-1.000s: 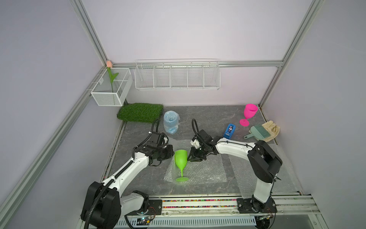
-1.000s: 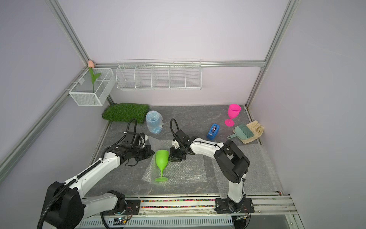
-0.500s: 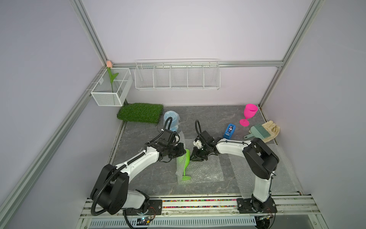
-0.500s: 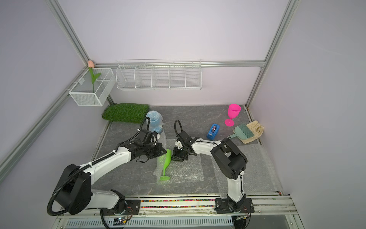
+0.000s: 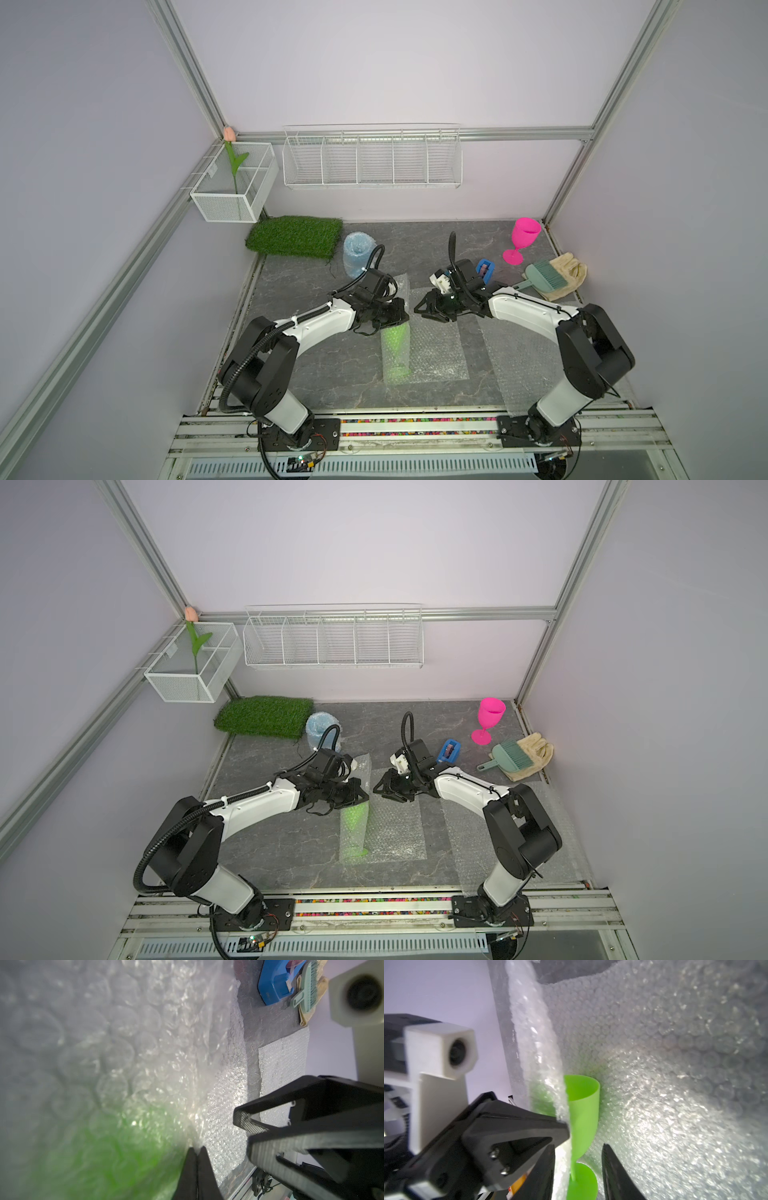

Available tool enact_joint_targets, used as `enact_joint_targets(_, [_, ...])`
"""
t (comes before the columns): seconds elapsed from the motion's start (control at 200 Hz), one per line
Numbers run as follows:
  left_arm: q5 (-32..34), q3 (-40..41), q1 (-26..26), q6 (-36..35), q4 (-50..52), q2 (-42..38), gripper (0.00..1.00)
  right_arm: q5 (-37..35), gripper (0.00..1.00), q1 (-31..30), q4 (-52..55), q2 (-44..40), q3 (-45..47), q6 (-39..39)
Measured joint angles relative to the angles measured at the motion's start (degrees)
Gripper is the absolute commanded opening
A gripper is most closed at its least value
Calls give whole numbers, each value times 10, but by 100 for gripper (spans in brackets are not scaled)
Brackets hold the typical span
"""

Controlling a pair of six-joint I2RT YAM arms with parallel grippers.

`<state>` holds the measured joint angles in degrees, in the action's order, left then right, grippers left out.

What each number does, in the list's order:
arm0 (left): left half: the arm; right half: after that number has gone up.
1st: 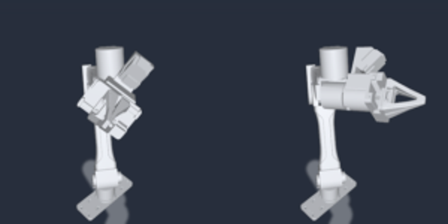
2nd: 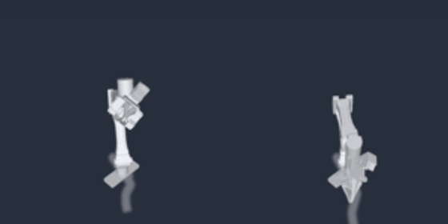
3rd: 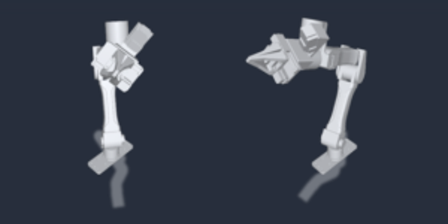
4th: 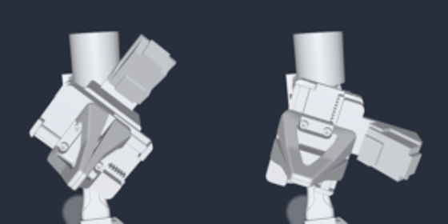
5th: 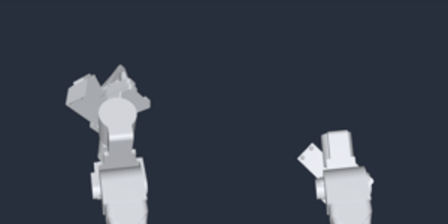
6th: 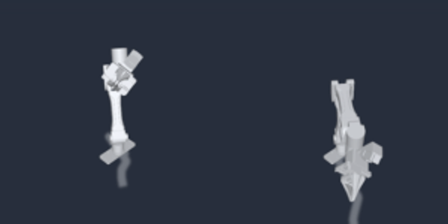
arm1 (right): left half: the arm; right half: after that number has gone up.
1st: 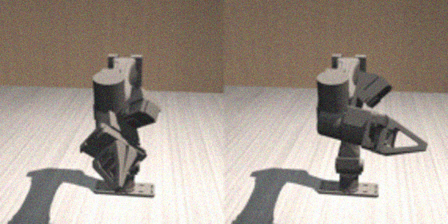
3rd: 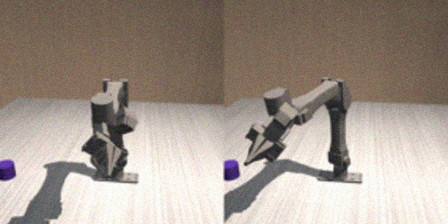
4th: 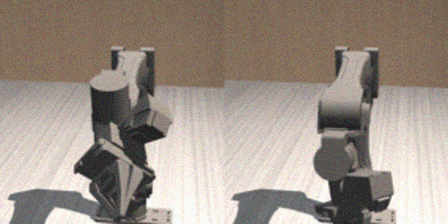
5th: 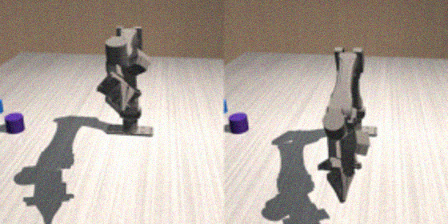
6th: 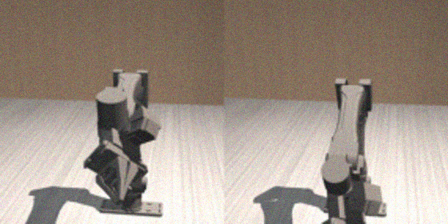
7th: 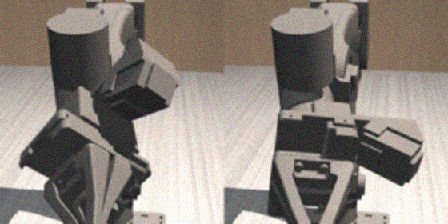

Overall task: Wrap wine glasses in bubble wrap
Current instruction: Wrap the wine glass in bubble wrap.

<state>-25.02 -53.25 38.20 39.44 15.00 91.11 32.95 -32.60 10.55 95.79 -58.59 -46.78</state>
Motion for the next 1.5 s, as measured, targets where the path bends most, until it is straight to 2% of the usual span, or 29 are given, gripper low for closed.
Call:
enact_joint_targets(0.135, [-6, 0, 2, 3, -8, 6, 0, 30, 40, -1, -30, 41, -26, -13])
enact_joint_targets(0.295, [-6, 0, 3, 4, -10, 7, 0, 57, 26, 0, -56, 99, -47, -24])
enact_joint_targets(0.45, [-5, 0, 4, 4, -10, 7, 0, 66, 10, 2, -61, 111, -45, -26])
enact_joint_targets(0.495, [-3, 0, 4, 4, -10, 7, 6, 69, 7, 4, -63, 111, -45, -24])
enact_joint_targets(0.665, [15, -20, 6, 0, 17, -2, 34, 70, 7, 10, -61, 111, -44, -17])
enact_joint_targets(0.855, [64, -47, 6, -15, 78, -44, 51, 68, 7, 18, -53, 111, -44, -7])
enact_joint_targets(0.99, [105, -70, 6, -38, 131, -50, 69, 65, 7, 20, -49, 111, -44, -1])
enact_joint_targets(1.19, [135, -87, 5, -84, 212, -32, 83, 58, 7, 25, -34, 111, -44, 12])
enact_joint_targets(1.4, [123, -103, 6, -116, 241, 19, 96, 52, 7, 33, -16, 111, -43, 27])
enact_joint_targets(1.5, [107, -111, 7, -123, 240, 41, 99, 48, 7, 38, -9, 111, -36, 34])
